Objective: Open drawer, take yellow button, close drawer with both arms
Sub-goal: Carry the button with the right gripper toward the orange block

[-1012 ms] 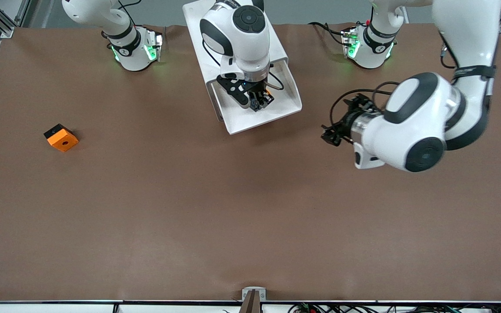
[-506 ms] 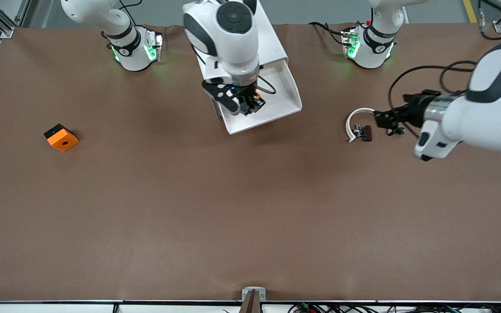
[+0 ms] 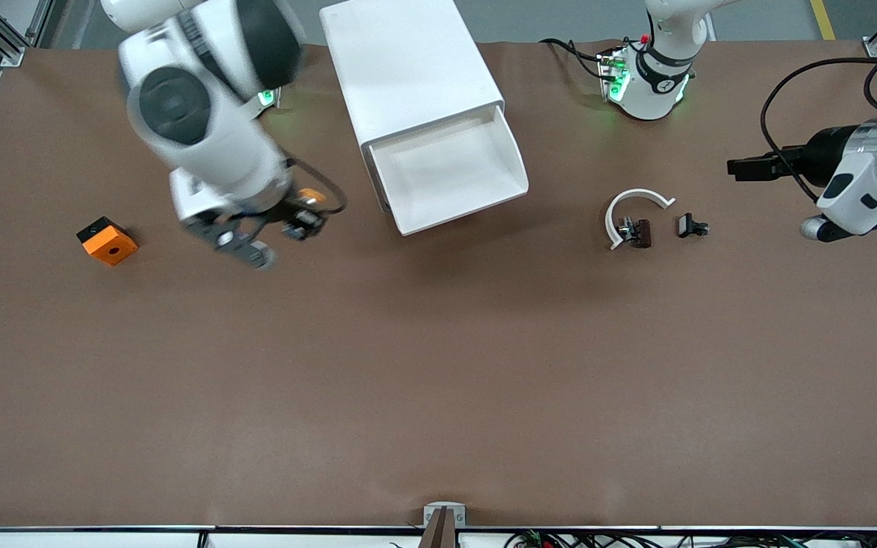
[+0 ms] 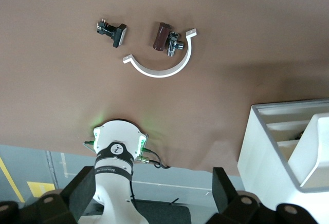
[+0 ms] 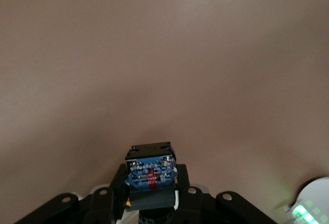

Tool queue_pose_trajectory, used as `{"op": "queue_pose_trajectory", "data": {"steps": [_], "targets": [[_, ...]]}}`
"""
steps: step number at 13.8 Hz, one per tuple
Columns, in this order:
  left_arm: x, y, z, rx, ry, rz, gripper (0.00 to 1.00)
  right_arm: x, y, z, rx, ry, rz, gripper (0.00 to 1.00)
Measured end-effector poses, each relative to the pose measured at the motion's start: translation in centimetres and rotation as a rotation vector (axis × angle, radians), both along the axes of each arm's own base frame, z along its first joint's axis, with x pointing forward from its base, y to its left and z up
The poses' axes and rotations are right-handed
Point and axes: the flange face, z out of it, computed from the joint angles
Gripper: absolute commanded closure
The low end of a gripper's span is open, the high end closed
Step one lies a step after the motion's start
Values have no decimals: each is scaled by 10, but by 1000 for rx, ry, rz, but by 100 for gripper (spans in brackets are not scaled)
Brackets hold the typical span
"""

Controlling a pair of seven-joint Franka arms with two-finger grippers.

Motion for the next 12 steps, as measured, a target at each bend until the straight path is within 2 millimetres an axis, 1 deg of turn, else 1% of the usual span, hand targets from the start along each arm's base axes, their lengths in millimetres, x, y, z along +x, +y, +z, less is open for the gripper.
{"op": "queue_pose_trajectory", "data": {"steps": [1, 2, 3, 4, 5, 6, 8, 10, 12], "targets": [[-2, -1, 0, 19, -5, -15, 0, 14, -39, -14, 9, 2, 27, 100], [-5, -5, -1, 41, -9, -31, 0, 24, -74, -29, 15, 0, 52, 100], [-8, -11, -2, 56, -16, -40, 0, 31, -105, -45, 12, -8, 76, 100], [-13, -15, -2, 66, -28, -49, 0, 35, -130, -59, 8, -18, 94, 100], [-18, -17, -2, 72, -44, -54, 0, 38, -151, -74, 6, -33, 110, 100], [-25, -17, -1, 75, -62, -57, 0, 39, -167, -91, 6, -47, 124, 100], [-39, -14, 2, 74, -106, -52, 0, 35, -192, -122, 7, -68, 139, 100], [-51, -11, 5, 70, -148, -53, 0, 31, -214, -147, 7, -98, 158, 100], [-60, -10, 11, 63, -177, -66, 0, 25, -241, -170, 9, -137, 198, 100]]}}
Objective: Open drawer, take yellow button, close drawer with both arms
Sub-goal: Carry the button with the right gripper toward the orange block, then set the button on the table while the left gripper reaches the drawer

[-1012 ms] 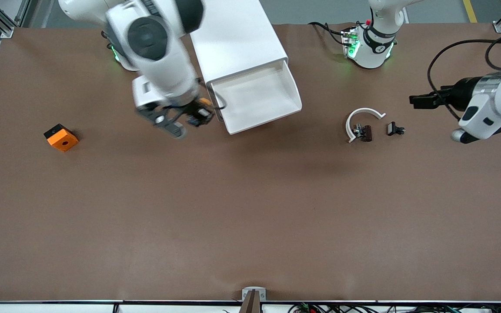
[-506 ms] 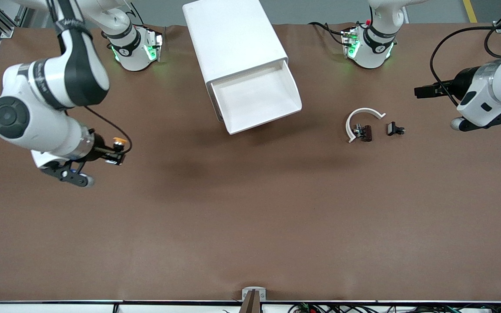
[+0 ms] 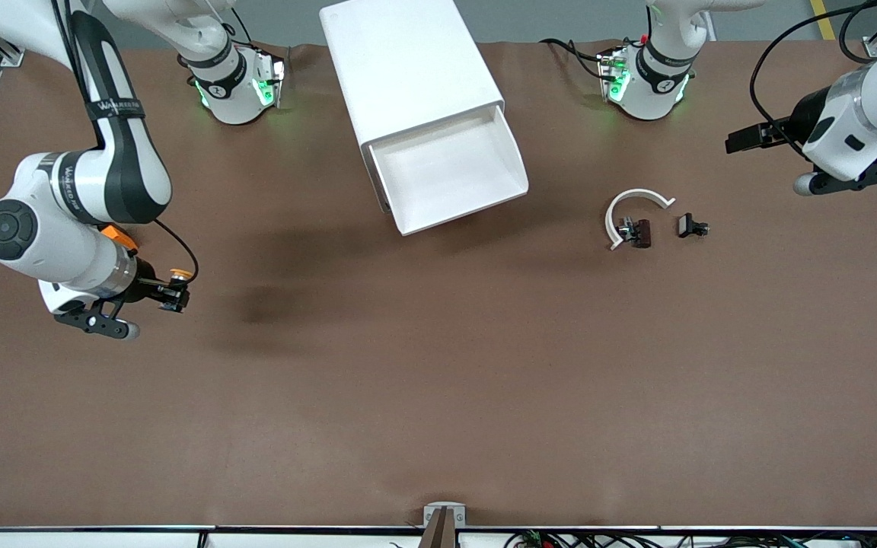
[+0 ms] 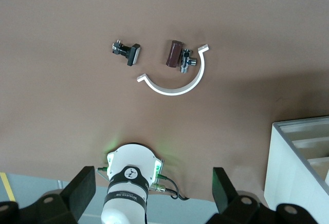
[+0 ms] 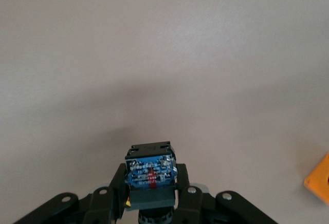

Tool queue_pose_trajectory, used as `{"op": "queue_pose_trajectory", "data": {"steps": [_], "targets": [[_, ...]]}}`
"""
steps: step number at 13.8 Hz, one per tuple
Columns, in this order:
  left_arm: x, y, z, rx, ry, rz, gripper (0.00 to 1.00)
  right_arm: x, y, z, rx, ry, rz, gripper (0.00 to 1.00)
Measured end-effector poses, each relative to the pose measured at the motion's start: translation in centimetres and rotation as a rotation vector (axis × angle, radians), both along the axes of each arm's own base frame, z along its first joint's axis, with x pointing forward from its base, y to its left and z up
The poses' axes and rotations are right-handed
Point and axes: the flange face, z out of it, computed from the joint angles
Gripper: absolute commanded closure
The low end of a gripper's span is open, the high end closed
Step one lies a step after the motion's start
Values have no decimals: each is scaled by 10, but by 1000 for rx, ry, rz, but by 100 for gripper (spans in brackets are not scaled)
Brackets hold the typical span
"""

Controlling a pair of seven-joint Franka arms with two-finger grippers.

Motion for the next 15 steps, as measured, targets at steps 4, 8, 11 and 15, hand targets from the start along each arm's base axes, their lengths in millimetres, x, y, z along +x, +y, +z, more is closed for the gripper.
{"op": "queue_pose_trajectory", "data": {"steps": [4, 8, 11, 15], "targets": [[-9, 5, 21, -15, -64, -24, 0, -22, -57, -54, -8, -42, 28, 100], [-17, 21, 36, -24, -107, -26, 0, -43, -84, -105, -14, -22, 30, 100], [-12, 21, 33, -23, -147, -28, 0, -45, -94, -124, -20, -25, 59, 100], [1, -23, -2, -7, -216, -87, 0, -46, -102, -143, -27, -38, 77, 100]]}}
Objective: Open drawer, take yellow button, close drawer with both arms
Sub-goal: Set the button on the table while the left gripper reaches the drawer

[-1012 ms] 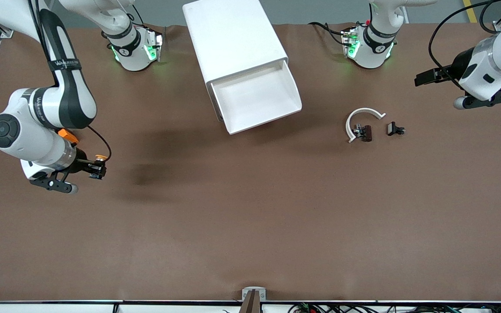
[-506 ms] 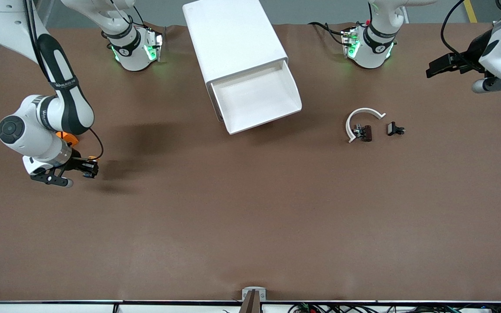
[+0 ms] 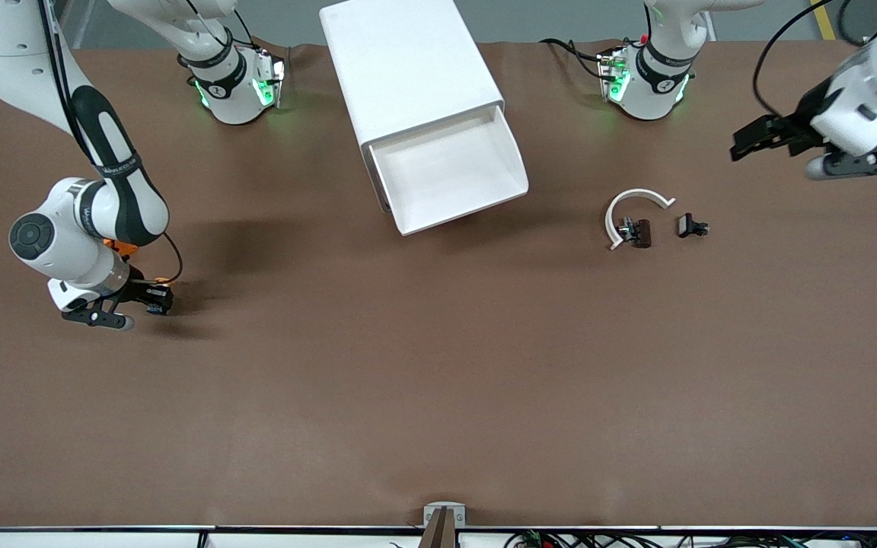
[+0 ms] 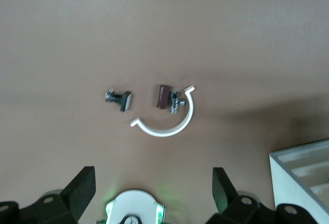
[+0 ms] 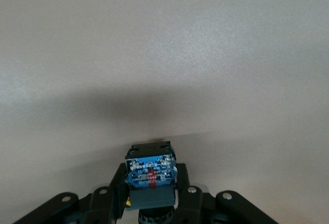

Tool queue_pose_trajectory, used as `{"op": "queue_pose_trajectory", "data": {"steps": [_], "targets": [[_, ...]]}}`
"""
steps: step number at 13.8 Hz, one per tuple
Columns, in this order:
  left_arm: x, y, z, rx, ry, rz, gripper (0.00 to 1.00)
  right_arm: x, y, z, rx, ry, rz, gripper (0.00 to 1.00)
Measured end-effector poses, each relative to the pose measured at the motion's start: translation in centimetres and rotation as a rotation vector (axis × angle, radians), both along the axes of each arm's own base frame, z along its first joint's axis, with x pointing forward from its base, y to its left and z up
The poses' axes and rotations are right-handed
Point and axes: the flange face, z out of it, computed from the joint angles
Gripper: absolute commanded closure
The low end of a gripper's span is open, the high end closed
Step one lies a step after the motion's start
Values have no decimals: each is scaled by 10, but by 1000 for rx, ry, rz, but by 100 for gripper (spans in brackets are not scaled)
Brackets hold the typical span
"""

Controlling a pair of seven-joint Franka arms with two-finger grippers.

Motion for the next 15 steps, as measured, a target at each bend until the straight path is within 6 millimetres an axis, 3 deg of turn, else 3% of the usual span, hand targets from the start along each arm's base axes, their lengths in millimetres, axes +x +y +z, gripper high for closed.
{"op": "queue_pose_trajectory", "data": {"steps": [1, 2, 3, 6, 10, 12, 15], "targets": [[2, -18, -11, 11, -3, -2, 0, 0, -1, -3, -1, -2, 0, 100], [3, -38, -21, 22, 0, 2, 0, -1, -2, -7, -1, -1, -1, 61], [4, -61, -32, 33, 6, -3, 0, -1, -3, -10, -2, 0, -3, 1], [12, -123, -75, 38, 24, -68, 0, -1, -3, -13, -2, 2, 1, 0], [30, -181, -122, 0, -3, -25, 0, 3, -4, -6, -2, -4, 38, 0], [35, -212, -128, -18, -2, 37, 0, 12, -4, 19, 12, 34, 41, 0], [38, -259, -128, -41, 10, 106, 0, 31, -3, 102, 49, 130, 45, 0]]}}
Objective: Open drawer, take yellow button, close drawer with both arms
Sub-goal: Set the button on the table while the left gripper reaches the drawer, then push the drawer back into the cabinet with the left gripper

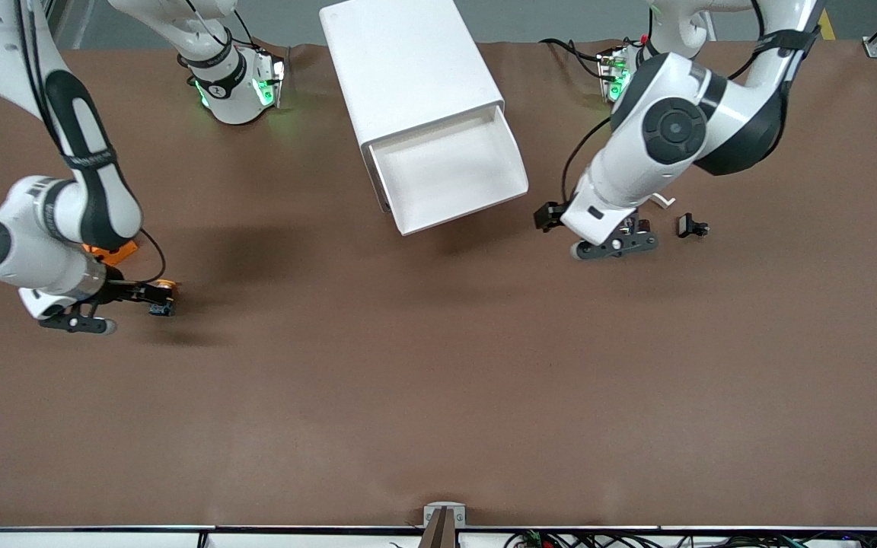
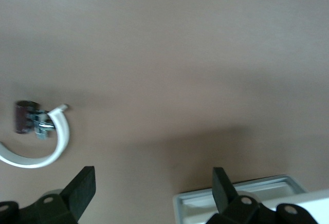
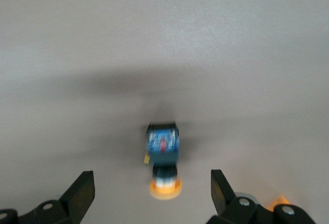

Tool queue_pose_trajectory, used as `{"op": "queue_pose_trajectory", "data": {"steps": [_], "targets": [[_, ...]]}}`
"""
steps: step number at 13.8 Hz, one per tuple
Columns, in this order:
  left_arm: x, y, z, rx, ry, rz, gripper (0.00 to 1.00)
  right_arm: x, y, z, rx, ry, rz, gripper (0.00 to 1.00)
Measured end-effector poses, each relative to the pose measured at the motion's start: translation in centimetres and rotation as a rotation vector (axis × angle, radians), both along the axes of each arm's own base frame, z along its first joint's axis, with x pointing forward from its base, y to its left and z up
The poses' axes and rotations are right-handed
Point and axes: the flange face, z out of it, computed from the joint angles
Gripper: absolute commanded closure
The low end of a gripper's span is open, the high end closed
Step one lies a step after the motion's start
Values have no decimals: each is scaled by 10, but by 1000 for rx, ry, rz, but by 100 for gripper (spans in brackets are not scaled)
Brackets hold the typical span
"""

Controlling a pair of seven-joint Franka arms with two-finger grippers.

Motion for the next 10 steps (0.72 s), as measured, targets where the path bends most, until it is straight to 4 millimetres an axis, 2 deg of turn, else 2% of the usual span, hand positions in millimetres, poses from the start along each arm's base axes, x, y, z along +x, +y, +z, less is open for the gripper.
{"op": "queue_pose_trajectory", "data": {"steps": [3, 6, 8, 10], "targets": [[-2, -40, -6, 21, -21, 49, 0, 7, 2, 101, 28, 77, 7, 0], [-6, -73, -21, 45, -47, 84, 0, 7, 4, 185, 41, 123, 11, 0], [-9, -90, -30, 55, -46, 95, 0, 3, 6, 228, 43, 130, 10, 0], [-12, -101, -37, 59, -39, 96, 0, -3, 9, 261, 44, 132, 10, 0]]}}
